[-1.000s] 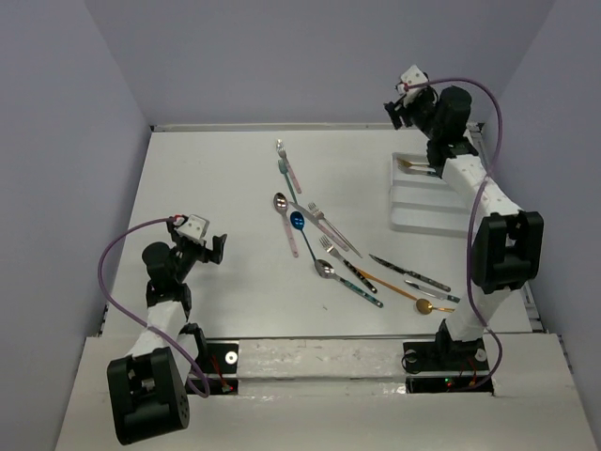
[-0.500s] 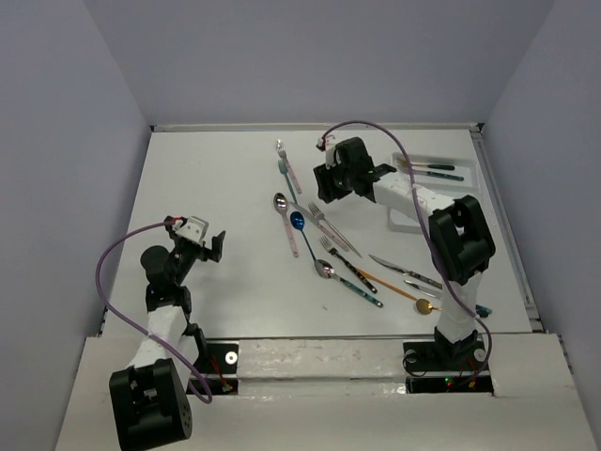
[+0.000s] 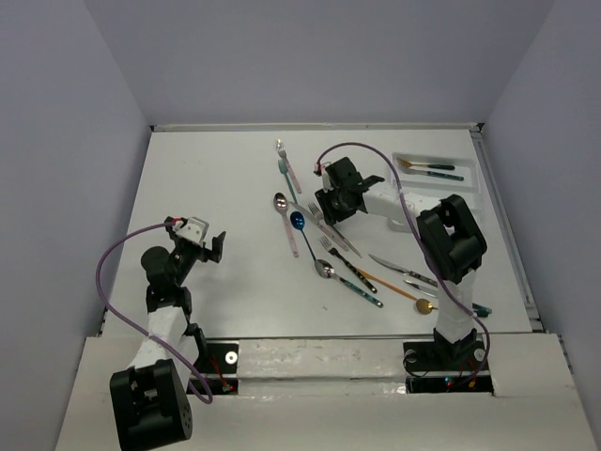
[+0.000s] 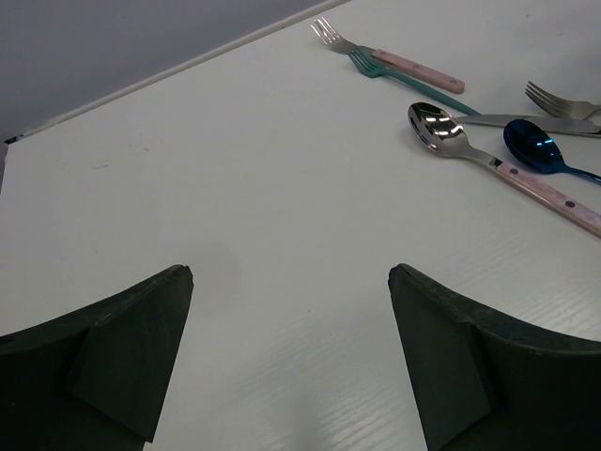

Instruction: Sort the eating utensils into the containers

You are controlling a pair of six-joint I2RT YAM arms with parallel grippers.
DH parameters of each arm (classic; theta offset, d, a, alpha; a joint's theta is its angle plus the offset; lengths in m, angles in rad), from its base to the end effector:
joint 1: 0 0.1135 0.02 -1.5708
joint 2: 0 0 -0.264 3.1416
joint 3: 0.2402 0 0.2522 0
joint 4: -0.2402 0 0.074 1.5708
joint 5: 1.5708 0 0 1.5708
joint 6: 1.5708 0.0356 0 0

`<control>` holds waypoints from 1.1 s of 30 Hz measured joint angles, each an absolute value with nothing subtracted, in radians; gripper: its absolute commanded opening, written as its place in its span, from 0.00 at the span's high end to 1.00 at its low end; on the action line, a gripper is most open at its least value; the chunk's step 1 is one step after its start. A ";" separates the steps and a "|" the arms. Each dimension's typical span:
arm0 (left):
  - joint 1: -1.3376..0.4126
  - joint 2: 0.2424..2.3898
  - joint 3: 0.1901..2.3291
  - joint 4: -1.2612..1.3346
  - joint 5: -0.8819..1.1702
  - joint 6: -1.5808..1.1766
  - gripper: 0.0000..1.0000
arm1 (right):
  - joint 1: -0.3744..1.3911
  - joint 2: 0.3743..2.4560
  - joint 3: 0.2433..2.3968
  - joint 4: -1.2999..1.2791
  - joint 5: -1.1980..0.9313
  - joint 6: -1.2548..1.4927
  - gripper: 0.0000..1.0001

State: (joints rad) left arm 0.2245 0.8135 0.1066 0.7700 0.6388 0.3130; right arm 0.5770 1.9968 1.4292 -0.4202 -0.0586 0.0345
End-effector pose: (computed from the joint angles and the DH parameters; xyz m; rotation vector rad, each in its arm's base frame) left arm 0.1668 0.0163 0.1983 0.5681 1.4102 -0.0517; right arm 0.3577 0.2353 0.1814 -0.7148 2.4854 0.3058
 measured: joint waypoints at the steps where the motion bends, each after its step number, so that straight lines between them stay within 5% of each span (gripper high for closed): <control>1: 0.224 0.813 0.107 0.770 0.639 0.313 0.01 | 0.575 1.999 1.429 -0.419 -0.055 0.035 0.58; 9: 0.224 0.810 0.107 0.771 0.639 0.313 0.01 | 0.575 2.045 1.451 -0.418 -0.028 0.041 0.66; 15: 0.224 0.809 0.106 0.773 0.639 0.313 0.01 | 0.575 2.063 1.471 -0.418 0.031 0.041 1.00; 27: 0.224 0.809 0.106 0.774 0.639 0.313 0.01 | 0.575 2.075 1.572 -0.466 0.035 -0.037 1.00; 33: 0.224 0.809 0.106 0.774 0.639 0.313 0.01 | 0.575 1.861 1.556 -0.315 0.007 -0.236 1.00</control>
